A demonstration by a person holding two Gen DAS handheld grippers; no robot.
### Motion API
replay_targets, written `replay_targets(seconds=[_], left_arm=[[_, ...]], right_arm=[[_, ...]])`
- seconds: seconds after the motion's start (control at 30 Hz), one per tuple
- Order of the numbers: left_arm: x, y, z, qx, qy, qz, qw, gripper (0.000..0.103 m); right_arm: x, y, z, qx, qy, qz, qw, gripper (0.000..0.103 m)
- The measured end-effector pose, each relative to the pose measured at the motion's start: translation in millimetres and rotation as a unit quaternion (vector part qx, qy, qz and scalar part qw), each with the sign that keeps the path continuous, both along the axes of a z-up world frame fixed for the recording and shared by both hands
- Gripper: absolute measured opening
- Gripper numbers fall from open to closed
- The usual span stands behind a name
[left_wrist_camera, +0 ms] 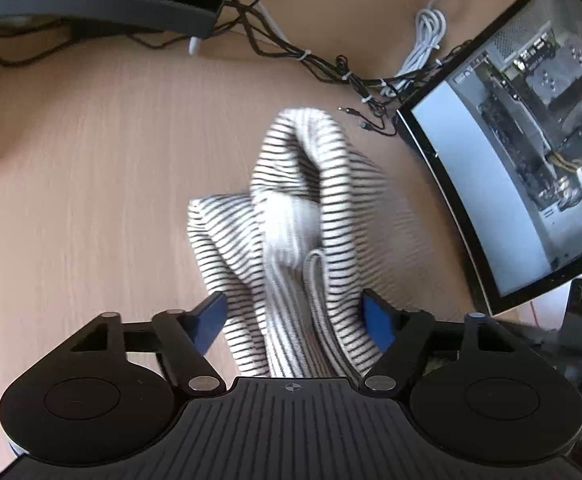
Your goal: Fold clothes
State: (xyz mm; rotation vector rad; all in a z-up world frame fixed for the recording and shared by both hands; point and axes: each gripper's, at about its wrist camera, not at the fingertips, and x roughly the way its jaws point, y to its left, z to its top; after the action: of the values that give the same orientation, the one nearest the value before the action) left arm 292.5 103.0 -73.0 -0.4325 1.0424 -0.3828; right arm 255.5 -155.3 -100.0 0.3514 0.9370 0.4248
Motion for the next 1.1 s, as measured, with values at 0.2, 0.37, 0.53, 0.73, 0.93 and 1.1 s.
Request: replay_targets(seconds=[0.2, 0.37, 0.53, 0.73, 0.93, 1.1], left_arm=[[-2.0, -11.0, -6.2, -0.024, -0.001, 0.012, 0.9996, 0.076], [-7.9, -17.8, -5.4, -0.015, -0.008, 0.012, 0.9998, 0.078], [-20.7, -2.8, 21.9, 0.022, -0.047, 0.030, 0.9982, 0.078], [-10.3, -5.6, 67.7, 0.033, -0.133, 0.026, 0.9902, 0.075], [18.7, -25.1, 67.4, 0.036, -0.148, -0.016, 0.9882, 0.073], [36.5, -8.7, 32.2, 0.071, -0.089, 0.000, 0.9935, 0.062]], right_arm=[[25.5, 13.9, 32.9, -0.078, -0.065, 0.057, 0.993, 0.053], [12.1, 25.8, 27.6, -0.128, -0.082, 0.074, 0.986, 0.060], [-25.1, 42.9, 11.9, -0.185, -0.127, 0.099, 0.969, 0.082], [-27.2, 45.2, 6.4, -0.180, -0.125, 0.067, 0.973, 0.089], [-40.1, 48.1, 20.0, -0.193, -0.147, 0.057, 0.968, 0.088], [-54.8, 68.6, 32.6, -0.198, -0.189, 0.095, 0.957, 0.085]])
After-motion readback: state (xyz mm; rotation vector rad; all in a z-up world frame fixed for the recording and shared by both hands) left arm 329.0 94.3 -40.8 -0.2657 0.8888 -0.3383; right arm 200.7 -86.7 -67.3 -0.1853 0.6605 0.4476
